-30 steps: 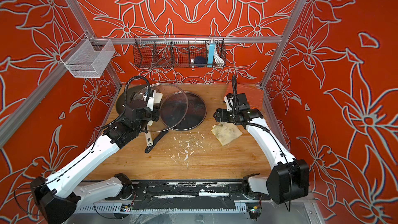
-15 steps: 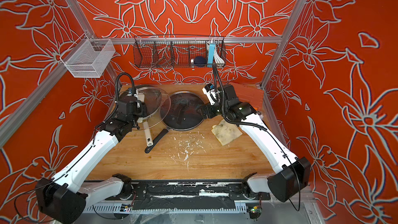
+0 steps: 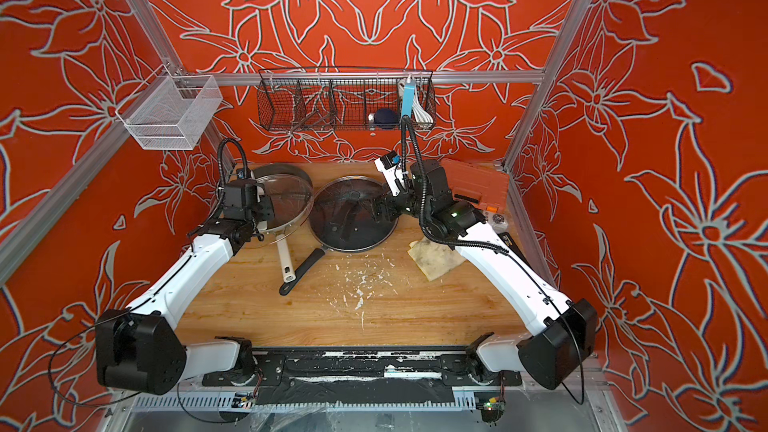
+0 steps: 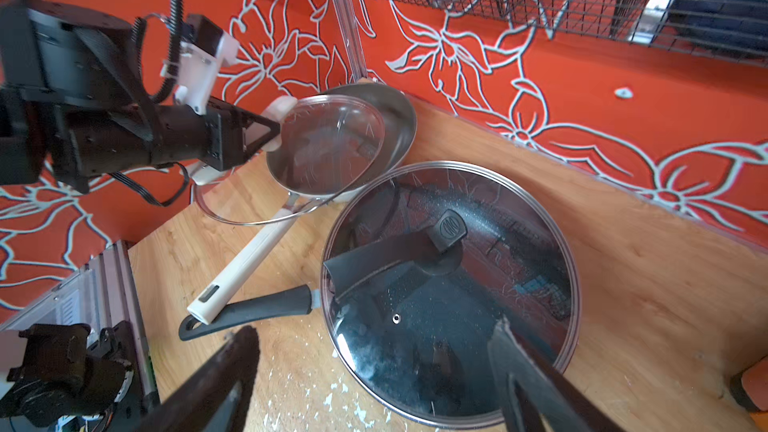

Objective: Wipe the pot lid with a cloth
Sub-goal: Place the pot lid on the cooking pot.

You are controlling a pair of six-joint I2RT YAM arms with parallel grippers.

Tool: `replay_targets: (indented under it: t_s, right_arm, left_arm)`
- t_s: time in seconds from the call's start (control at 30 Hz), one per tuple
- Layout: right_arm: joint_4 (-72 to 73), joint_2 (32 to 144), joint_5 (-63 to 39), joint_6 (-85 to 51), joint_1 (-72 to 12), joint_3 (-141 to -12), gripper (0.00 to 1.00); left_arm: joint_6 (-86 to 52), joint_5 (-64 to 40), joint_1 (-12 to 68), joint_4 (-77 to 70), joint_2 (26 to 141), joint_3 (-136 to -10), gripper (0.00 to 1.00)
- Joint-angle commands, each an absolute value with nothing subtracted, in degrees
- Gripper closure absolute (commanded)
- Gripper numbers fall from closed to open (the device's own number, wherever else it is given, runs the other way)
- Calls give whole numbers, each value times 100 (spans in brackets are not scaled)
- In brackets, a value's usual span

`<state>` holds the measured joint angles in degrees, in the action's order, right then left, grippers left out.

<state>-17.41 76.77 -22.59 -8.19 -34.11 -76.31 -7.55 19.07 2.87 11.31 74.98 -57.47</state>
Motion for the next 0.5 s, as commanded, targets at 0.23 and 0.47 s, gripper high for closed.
replay_targets:
  t_s: [0.23, 0.47]
  right_arm:
    - [-1477, 7796, -2203, -830, -3458, -7549, 11]
    - [-1377, 7840, -2168, -780, -3454, -7539, 11]
  left_arm:
    - [-663, 1799, 72, -1017, 8028, -6351, 100]
    - [-373, 1771, -20, -1363, 8545, -6566, 100]
